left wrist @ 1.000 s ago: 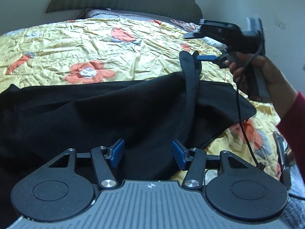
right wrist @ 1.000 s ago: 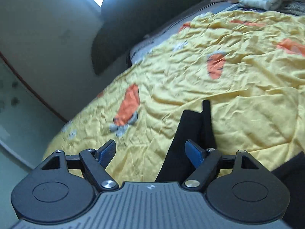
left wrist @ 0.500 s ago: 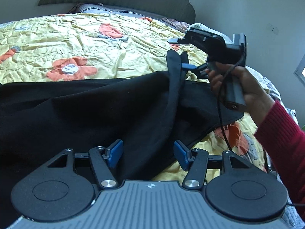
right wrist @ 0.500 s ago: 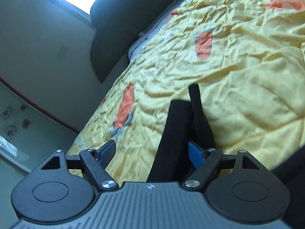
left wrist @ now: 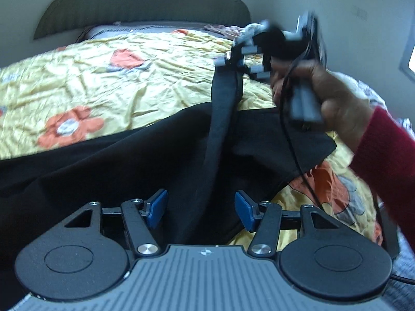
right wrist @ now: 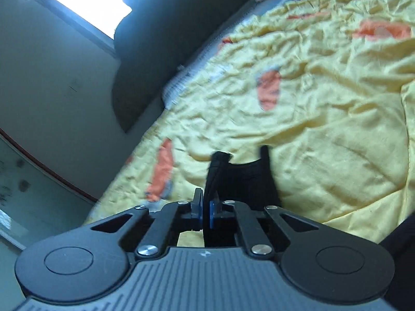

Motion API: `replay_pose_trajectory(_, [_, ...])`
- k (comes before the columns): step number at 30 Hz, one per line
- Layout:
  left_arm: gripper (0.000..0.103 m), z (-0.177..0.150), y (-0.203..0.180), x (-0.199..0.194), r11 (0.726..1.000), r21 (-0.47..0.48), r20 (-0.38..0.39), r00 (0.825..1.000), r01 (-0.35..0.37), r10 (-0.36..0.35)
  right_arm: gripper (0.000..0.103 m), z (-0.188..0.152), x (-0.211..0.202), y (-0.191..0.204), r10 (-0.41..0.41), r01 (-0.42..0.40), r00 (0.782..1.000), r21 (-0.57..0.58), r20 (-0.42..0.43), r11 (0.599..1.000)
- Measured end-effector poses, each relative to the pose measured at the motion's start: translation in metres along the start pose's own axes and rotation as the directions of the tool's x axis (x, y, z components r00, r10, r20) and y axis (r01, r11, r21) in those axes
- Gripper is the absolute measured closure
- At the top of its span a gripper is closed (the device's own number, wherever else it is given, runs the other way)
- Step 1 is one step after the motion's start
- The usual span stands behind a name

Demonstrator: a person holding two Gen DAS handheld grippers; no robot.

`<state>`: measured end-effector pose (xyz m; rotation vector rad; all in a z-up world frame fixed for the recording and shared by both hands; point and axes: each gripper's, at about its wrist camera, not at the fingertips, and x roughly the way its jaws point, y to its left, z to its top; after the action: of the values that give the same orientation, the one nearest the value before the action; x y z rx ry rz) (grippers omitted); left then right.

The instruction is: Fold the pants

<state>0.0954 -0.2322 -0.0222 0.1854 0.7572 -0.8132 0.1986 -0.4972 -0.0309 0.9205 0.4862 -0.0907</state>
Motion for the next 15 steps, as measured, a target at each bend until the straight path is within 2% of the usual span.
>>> replay_pose_trajectory(6, [0.049,0.001,-0.024,0.013,0.986,0.122,0.027,0.993,-0.116,0.114,0.099,0.021,-0.059,0.045,0.128,-0.122,0.987,-0.056,0.098,0.991])
replay_pose_trajectory(8, [0.058,0.001,-0.028,0.017,0.978,0.137,0.041,0.987,-0.159,0.155,0.099,0.025,-0.074,0.053,0.153,-0.146,0.981,-0.07,0.121,0.987])
replay_pose_trajectory(10, [0.086,0.0,-0.03,0.017,0.975,0.142,0.049,0.985,-0.169,0.164,0.098,0.026,-0.085,0.058,0.165,-0.155,0.978,-0.082,0.129,0.985])
replay_pose_trajectory(11, [0.087,0.0,-0.029,0.017,0.975,0.138,0.051,0.985,-0.172,0.166,0.098,0.026,-0.087,0.059,0.159,-0.148,0.979,-0.09,0.129,0.985])
replay_pose_trajectory(13, [0.095,0.0,-0.026,0.014,0.979,0.117,0.058,0.985,-0.167,0.162,0.099,0.026,-0.084,0.058,0.122,-0.11,0.985,-0.105,0.119,0.988])
replay_pose_trajectory(15, [0.095,0.003,-0.022,0.011,0.98,0.098,0.071,0.983,-0.175,0.169,0.099,0.025,-0.073,0.051,0.088,-0.081,0.993,-0.082,0.082,0.993])
